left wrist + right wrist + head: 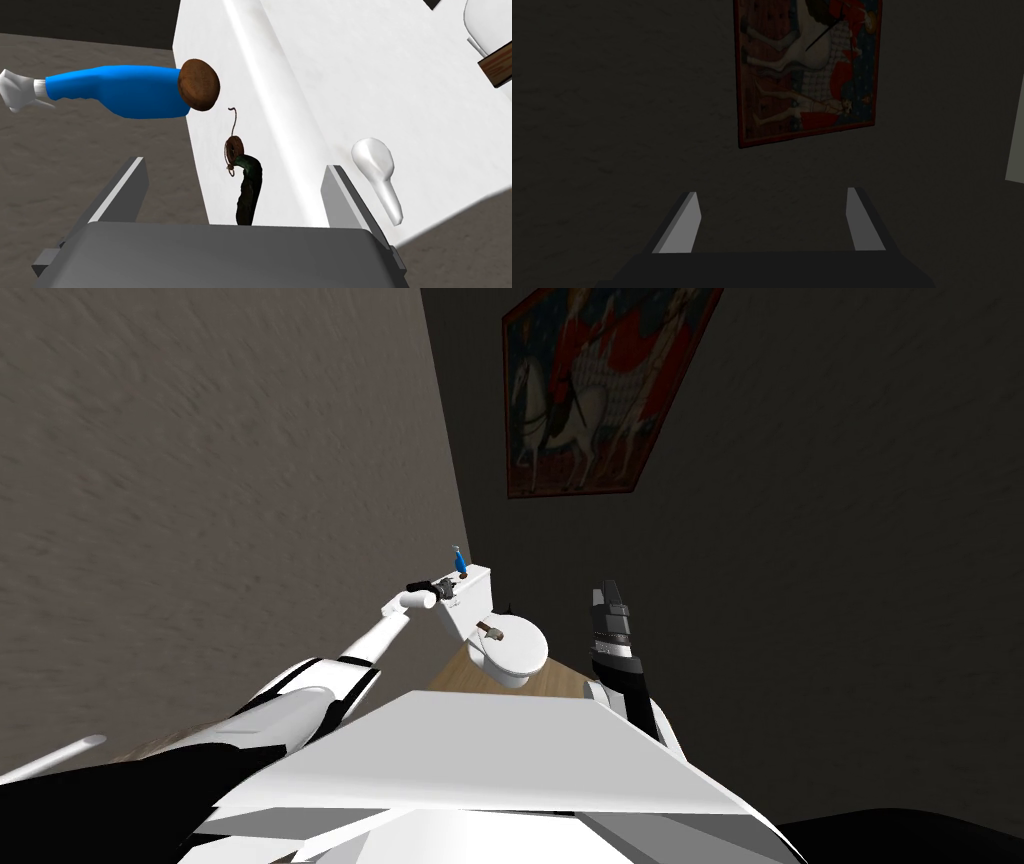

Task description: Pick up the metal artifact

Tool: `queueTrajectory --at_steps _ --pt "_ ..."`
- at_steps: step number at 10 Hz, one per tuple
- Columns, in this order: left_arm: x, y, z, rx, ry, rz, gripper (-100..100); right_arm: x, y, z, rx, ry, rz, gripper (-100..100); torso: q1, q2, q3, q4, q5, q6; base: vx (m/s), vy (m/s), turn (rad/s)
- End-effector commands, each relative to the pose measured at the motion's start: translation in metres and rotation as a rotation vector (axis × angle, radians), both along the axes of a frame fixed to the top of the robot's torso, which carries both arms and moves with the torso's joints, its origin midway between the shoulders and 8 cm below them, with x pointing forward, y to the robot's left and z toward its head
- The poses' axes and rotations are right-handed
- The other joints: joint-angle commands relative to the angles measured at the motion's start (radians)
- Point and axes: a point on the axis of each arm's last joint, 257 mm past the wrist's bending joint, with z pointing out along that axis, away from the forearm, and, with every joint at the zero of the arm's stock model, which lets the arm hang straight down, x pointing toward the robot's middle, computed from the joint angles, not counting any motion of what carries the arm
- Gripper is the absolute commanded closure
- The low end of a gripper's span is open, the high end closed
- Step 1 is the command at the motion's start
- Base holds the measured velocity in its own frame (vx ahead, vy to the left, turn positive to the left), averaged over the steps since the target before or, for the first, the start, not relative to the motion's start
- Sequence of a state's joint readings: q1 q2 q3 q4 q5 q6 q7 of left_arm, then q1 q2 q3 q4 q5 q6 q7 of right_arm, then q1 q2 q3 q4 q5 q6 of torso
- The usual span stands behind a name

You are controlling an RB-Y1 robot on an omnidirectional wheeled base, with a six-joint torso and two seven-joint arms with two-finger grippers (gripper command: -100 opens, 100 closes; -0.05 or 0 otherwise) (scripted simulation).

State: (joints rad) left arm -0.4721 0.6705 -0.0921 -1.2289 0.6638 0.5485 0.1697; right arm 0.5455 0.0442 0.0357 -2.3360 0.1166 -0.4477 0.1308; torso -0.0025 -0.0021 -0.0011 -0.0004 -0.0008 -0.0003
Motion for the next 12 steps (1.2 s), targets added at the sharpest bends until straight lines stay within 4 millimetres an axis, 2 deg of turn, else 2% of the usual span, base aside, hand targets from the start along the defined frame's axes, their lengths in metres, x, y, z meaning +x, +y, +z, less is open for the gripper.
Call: queueTrajectory --at_steps 1,2,3,4,5,6,7,8,9,10,11,12 --pt "0.0 0.011 -0.01 -0.01 0.056 0.028 -100 0.0 0.0 0.0 0.0 0.0 0.0 0 0.0 0.0 0.0 0.0 0.0 0.0 0.02 -0.036 0.005" --pt "-0.002 0.014 -0.014 -0.011 0.064 0.034 -100 0.0 0.0 0.0 0.0 0.0 0.0 0 0.0 0.0 0.0 0.0 0.0 0.0 0.008 -0.013 -0.001" --pt "0.002 0.024 -0.01 -0.027 0.097 0.057 -100 0.0 0.0 0.0 0.0 0.0 0.0 0 0.002 0.001 0.0 0.0 0.0 0.0 0.017 -0.021 -0.001" --pt "-0.001 0.029 -0.018 -0.029 0.118 0.069 -100 0.0 0.0 0.0 0.0 0.0 0.0 0 0.001 0.0 0.0 0.0 0.0 0.0 0.019 -0.024 0.001" --pt "0.003 0.035 -0.008 -0.045 0.138 0.083 -100 0.0 0.0 0.0 0.0 0.0 0.0 0 0.001 0.0 0.0 0.0 0.0 0.0 0.026 -0.035 0.0" --pt "-0.002 0.042 -0.019 -0.048 0.166 0.1 -100 0.0 0.0 0.0 0.0 0.0 0.0 0 0.001 0.0 0.0 0.0 0.0 0.0 0.027 -0.035 -0.002" --pt "0.001 0.049 -0.011 -0.066 0.188 0.118 -100 0.0 0.0 0.0 0.0 0.0 0.0 0 0.001 0.0 0.0 0.0 0.0 0.0 0.028 -0.039 -0.003" --pt "-0.004 0.056 -0.022 -0.07 0.217 0.136 -100 0.0 0.0 0.0 0.0 0.0 0.0 0 0.0 0.0 0.0 0.0 0.0 0.0 0.026 -0.028 -0.002" --pt "-0.003 0.063 -0.016 -0.089 0.243 0.155 -100 0.0 0.0 0.0 0.0 0.0 0.0 0 0.001 0.0 0.0 0.0 0.0 0.0 0.032 -0.031 -0.005" --pt "-0.007 0.068 -0.023 -0.093 0.262 0.167 -100 0.0 0.0 0.0 0.0 0.0 0.0 0 0.001 0.0 0.0 0.0 0.0 0.0 0.03 -0.022 -0.001" --pt "-0.008 0.074 -0.018 -0.112 0.291 0.185 -100 0.0 0.0 0.0 0.0 0.0 0.0 0 0.001 0.0 0.0 0.0 0.0 0.0 0.039 -0.022 -0.007" --pt "-0.011 0.079 -0.024 -0.116 0.304 0.197 -100 0.0 0.0 0.0 0.0 0.0 0.0 0 0.001 -0.001 -0.001 0.0 0.0 0.0 0.032 -0.016 -0.003"
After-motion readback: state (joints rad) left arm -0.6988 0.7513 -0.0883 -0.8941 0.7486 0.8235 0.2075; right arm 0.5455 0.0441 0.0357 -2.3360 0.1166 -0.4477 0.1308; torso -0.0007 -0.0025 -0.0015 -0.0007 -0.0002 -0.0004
